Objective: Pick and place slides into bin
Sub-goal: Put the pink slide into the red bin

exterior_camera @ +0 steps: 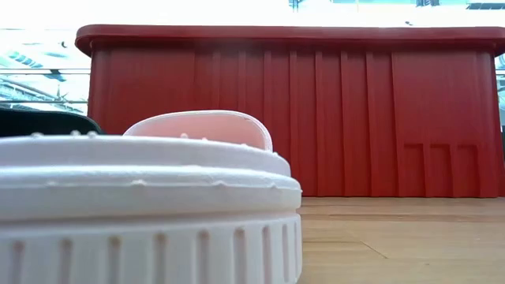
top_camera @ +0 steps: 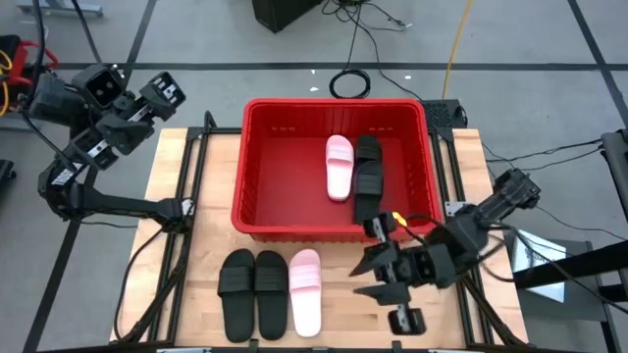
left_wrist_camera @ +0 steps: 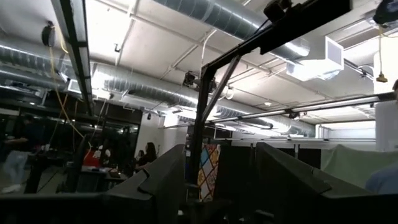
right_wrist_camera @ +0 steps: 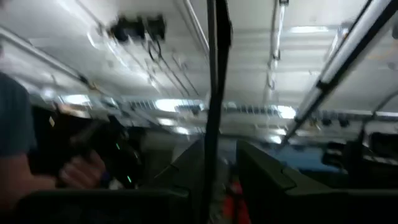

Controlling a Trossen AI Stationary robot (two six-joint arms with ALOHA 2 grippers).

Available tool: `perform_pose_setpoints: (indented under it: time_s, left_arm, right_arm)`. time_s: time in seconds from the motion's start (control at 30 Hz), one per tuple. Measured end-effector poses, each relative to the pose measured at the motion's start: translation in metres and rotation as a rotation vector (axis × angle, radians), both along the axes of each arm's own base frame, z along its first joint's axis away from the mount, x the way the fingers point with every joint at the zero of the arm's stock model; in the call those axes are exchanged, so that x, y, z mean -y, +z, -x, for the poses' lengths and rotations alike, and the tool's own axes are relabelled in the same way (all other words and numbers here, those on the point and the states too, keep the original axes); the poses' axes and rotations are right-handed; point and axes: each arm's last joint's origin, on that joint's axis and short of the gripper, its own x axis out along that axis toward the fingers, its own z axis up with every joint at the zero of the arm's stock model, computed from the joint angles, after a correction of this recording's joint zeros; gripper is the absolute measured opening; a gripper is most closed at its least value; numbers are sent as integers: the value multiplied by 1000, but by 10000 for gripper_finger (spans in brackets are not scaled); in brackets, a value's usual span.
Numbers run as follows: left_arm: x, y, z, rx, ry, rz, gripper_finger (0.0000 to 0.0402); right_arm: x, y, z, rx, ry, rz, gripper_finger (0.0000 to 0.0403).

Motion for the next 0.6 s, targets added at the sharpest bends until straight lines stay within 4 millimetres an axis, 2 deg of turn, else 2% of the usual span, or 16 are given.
perform_pose_setpoints:
  time_s: [0.13,0.23,0.37,0.6]
  left_arm:
    - [0,0,0,-1,-10,-9,202]
    - [1,0,1,-8,-26,-11,202]
    - [3,-1,1,-27,-82,-35,202]
    - [4,-1,2,-47,-123,-41,202]
  right_arm:
    - [-2,12,0,-238,-158,44,82]
    - [-2,10,-1,-358,-188,24,82]
    - [-4,-1,-3,-485,-166,-30,82]
    - [-20,-37,-22,-670,-139,-49,82]
